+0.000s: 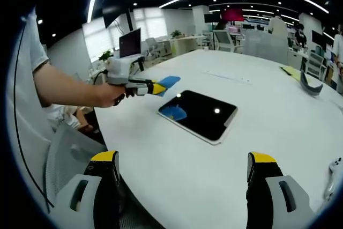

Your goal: Wipe the mirror surface with the cleaning cloth until all visible marks leave the cleaned area.

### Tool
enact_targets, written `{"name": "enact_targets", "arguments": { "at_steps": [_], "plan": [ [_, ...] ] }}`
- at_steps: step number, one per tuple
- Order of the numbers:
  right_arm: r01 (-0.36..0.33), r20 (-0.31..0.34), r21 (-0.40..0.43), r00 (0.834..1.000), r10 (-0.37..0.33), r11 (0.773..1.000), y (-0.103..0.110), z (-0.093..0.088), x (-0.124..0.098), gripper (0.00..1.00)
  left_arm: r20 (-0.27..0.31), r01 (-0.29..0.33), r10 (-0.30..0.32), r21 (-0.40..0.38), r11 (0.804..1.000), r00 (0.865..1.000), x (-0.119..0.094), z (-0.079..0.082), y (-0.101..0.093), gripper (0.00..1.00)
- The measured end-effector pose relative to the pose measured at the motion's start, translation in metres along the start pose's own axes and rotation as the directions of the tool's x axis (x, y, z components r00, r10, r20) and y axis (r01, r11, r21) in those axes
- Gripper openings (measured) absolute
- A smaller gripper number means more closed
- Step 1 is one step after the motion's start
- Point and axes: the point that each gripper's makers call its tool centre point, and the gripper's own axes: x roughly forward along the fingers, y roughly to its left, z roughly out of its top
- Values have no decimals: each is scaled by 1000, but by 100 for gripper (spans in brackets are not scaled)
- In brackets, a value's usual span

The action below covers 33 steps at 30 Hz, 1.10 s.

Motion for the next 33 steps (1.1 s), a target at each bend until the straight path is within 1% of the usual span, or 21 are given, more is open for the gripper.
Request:
{"name": "enact_targets", "arguments": {
  "at_steps": [1, 9, 17, 26, 32, 33],
  "plan": [
    [-1, 0, -2, 1000, 1, 1000, 0, 0, 0, 100, 0, -1, 1, -3, 1000, 1000, -1, 0, 1, 7],
    [-11, -1, -4, 1000, 11, 1000, 5, 2, 3, 100, -7, -55, 55, -14, 998, 998, -12, -6, 33, 7],
    [-22, -7, -7, 1000, 22, 1000, 9, 1, 7, 100, -20, -99, 98, -20, 995, 995, -24, -13, 59, 7],
    [-23, -10, -5, 1000, 23, 1000, 11, 2, 10, 100, -42, -102, 101, -17, 995, 994, -25, -22, 67, 7],
    [-20, -21, -4, 1000, 20, 1000, 10, 1, 10, 100, -59, -110, 108, -32, 993, 992, -24, -32, 77, 7],
    [-19, -22, -3, 1000, 19, 1000, 9, 1, 10, 100, -67, -113, 110, -31, 993, 992, -24, -36, 80, 7]
  ]
}}
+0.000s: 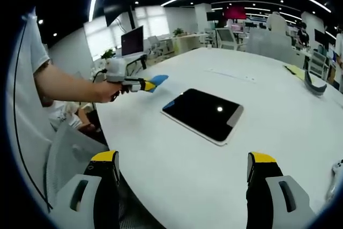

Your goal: Wipe the mirror surface with the cleaning cloth until all visible marks leave the cleaned area.

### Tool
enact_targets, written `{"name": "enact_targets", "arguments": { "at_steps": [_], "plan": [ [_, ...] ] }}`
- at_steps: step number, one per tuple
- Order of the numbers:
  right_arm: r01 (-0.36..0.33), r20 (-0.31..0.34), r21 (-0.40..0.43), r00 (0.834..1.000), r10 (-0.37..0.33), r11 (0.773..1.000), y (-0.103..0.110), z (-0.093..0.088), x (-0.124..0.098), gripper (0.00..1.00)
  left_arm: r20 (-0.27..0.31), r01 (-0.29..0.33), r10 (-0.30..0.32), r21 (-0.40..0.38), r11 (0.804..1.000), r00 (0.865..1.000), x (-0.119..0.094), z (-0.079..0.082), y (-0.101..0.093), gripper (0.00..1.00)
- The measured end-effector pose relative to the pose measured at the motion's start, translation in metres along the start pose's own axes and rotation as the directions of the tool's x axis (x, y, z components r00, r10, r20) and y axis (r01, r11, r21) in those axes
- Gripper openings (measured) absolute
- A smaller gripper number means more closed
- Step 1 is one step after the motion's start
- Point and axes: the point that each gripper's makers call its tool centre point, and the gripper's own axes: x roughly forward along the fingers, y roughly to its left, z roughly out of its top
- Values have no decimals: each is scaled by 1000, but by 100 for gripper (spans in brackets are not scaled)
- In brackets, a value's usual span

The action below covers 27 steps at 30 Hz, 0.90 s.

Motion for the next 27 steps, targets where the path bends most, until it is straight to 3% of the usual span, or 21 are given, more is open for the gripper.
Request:
{"name": "enact_targets", "arguments": {
  "at_steps": [7, 18, 27],
  "plan": [
    [10, -9, 5, 1000, -10, 1000, -3, 0, 1, 100, -46, 5, -4, 2, 1000, 999, 4, -22, 9, 7],
    [12, -28, 8, 1000, -11, 1000, -3, -1, 7, 100, -67, 10, -12, -39, 999, 998, 8, -41, 13, 7],
    [11, -24, 17, 1000, -11, 1000, -2, 3, 12, 100, -48, 9, -11, -39, 999, 999, 8, -40, 13, 7]
  ]
}}
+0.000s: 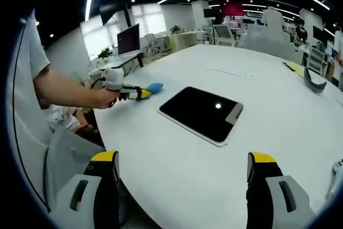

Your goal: Wipe the mirror surface with the cleaning cloth until all visible marks leave the cleaned area.

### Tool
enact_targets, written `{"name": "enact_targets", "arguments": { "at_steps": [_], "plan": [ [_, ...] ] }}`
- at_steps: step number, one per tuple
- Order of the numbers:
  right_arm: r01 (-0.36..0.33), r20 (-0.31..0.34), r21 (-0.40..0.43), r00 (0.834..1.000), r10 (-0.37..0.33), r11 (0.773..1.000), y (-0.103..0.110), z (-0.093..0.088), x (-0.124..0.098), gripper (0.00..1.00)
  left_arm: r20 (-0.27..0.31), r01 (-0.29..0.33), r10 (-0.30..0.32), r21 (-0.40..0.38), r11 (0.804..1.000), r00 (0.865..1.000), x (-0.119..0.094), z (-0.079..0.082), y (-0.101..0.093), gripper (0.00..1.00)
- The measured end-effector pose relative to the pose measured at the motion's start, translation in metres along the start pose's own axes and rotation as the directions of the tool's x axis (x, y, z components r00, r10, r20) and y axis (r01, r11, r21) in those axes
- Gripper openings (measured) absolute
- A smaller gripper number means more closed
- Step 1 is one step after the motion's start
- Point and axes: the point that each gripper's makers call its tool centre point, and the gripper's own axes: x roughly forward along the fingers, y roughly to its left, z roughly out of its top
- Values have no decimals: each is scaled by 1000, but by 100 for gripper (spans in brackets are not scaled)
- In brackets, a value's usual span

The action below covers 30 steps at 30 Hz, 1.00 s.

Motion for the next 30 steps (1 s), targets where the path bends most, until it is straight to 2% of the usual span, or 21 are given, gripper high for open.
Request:
{"name": "enact_targets", "arguments": {
  "at_steps": [7, 9, 12, 19, 24, 30],
  "plan": [
    [-3, 4, 0, 1000, 3, 1000, 1, 2, 2, 100, -10, -3, 3, 22, 1000, 1000, 0, 0, 1, 9],
    [-4, 4, 1, 1000, 4, 1000, 0, 2, 2, 100, -16, -16, 17, 37, 999, 1000, 0, 0, 4, 13],
    [-5, 1, -2, 1000, 5, 1000, 0, 1, 3, 100, -30, -47, 47, -1, 999, 998, -1, 1, 13, 22],
    [-6, 5, 5, 1000, 6, 1000, -1, 1, 2, 100, -33, -45, 43, -36, 998, 999, -4, -3, 23, 35],
    [-6, 5, 6, 1000, 6, 1000, -1, 0, 2, 100, -28, -9, 9, -28, 1000, 1000, -4, -3, 22, 39],
    [-4, 5, 7, 1000, 4, 1000, -1, 0, 2, 100, -36, 4, -5, -25, 1000, 999, -2, -2, 21, 42]
  ]
}}
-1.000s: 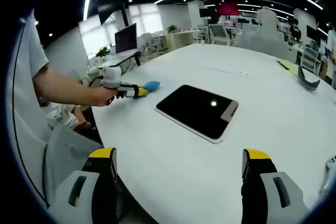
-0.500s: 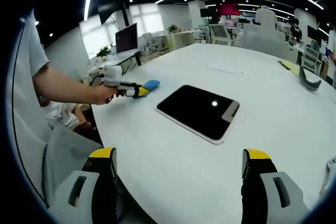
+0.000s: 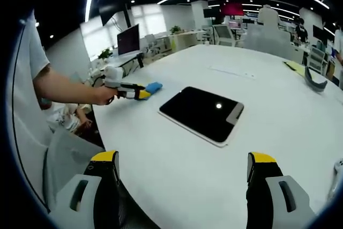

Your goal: Wipe the mirror surface with the cleaning cloth until all visible marks leave the cleaned area.

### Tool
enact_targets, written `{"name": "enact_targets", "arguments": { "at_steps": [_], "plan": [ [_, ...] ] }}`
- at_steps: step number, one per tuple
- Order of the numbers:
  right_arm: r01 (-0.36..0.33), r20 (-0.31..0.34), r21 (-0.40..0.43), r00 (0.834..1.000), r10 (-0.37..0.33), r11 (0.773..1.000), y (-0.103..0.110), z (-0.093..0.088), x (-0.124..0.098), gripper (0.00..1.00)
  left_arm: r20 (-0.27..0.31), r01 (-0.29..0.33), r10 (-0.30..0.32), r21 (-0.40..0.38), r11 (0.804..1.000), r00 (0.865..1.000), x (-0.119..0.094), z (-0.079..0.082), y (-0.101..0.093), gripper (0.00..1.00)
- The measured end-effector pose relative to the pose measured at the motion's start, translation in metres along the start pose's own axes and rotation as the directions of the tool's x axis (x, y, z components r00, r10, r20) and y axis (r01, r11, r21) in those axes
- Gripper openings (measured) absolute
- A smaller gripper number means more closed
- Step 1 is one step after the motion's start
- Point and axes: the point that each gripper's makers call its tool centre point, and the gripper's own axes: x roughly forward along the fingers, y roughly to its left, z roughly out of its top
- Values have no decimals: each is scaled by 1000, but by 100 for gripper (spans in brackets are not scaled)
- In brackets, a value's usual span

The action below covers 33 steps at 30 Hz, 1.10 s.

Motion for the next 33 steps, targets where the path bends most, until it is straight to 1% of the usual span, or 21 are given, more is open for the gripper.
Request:
{"name": "enact_targets", "arguments": {
  "at_steps": [2, 3, 5, 8, 9, 11, 12, 13, 15, 16, 17, 18, 19, 20, 22, 25, 26, 28, 29, 32, 33],
  "plan": [
    [1, 0, -2, 1000, -1, 1000, 0, 0, 0, 100, -3, 2, -2, -11, 1000, 1000, -1, 1, 0, 42],
    [1, 0, -3, 1000, -1, 1000, 0, 1, 0, 100, 1, 5, -4, -41, 999, 1000, -2, 4, -1, 43],
    [1, 3, -5, 1000, -1, 1000, 0, 2, 0, 100, 43, 12, -9, -71, 997, 999, -7, 15, -1, 43],
    [1, 8, -7, 1000, -1, 1000, -1, 5, 0, 100, 57, 44, -42, -29, 999, 997, -17, 29, -10, 46],
    [-1, 13, -7, 1000, 1, 1000, -2, 7, 0, 100, 56, 88, -87, -26, 996, 995, -23, 34, -20, 47],
    [-2, 23, -9, 1000, 2, 1000, -3, 10, 0, 100, 32, 125, -126, 33, 992, 991, -34, 39, -34, 51],
    [-3, 25, -9, 1000, 3, 1000, -3, 11, 0, 100, 27, 137, -138, 38, 990, 990, -36, 40, -38, 53],
    [-6, 29, -10, 1000, 7, 1000, -3, 12, 0, 100, 20, 188, -190, 64, 980, 982, -47, 46, -55, 54],
    [-8, 36, -17, 999, 8, 1000, -4, 14, 0, 100, 1, 223, -225, 115, 968, 974, -57, 50, -69, 58],
    [-8, 42, -18, 999, 9, 1000, -5, 16, -1, 100, -14, 261, -262, 130, 956, 965, -66, 52, -83, 60],
    [-8, 48, -19, 999, 9, 1000, -6, 18, -2, 100, -21, 275, -275, 142, 951, 961, -71, 54, -89, 61],
    [-9, 56, -25, 998, 10, 1000, -7, 20, -3, 100, -29, 300, -300, 171, 938, 953, -80, 58, -102, 64],
    [-9, 58, -29, 998, 11, 1000, -8, 21, -4, 100, -43, 326, -324, 169, 930, 945, -86, 59, -111, 66],
    [-9, 59, -31, 998, 11, 999, -8, 21, -4, 100, -48, 336, -333, 168, 927, 942, -89, 60, -115, 69],
    [-11, 64, -42, 998, 13, 999, -12, 21, -7, 100, -68, 389, -383, 224, 894, 921, -110, 68, -142, 77],
    [-10, 72, -56, 997, 14, 998, -16, 23, -10, 100, -96, 414, -403, 283, 865, 910, -127, 71, -159, 84],
    [-10, 73, -60, 997, 15, 998, -17, 23, -11, 100, -116, 434, -419, 303, 849, 901, -135, 72, -167, 88],
    [-13, 75, -66, 997, 18, 998, -18, 24, -13, 100, -138, 438, -415, 308, 845, 899, -143, 71, -172, 94],
    [-14, 74, -77, 997, 20, 997, -18, 24, -13, 100, -138, 451, -429, 300, 841, 893, -148, 73, -177, 98],
    [-12, 71, -84, 997, 18, 996, -20, 25, -16, 100, -121, 452, -436, 297, 841, 892, -157, 79, -178, 99],
    [-13, 76, -79, 997, 19, 997, -20, 26, -18, 100, -115, 450, -436, 286, 846, 893, -159, 81, -175, 99]
  ]
}}
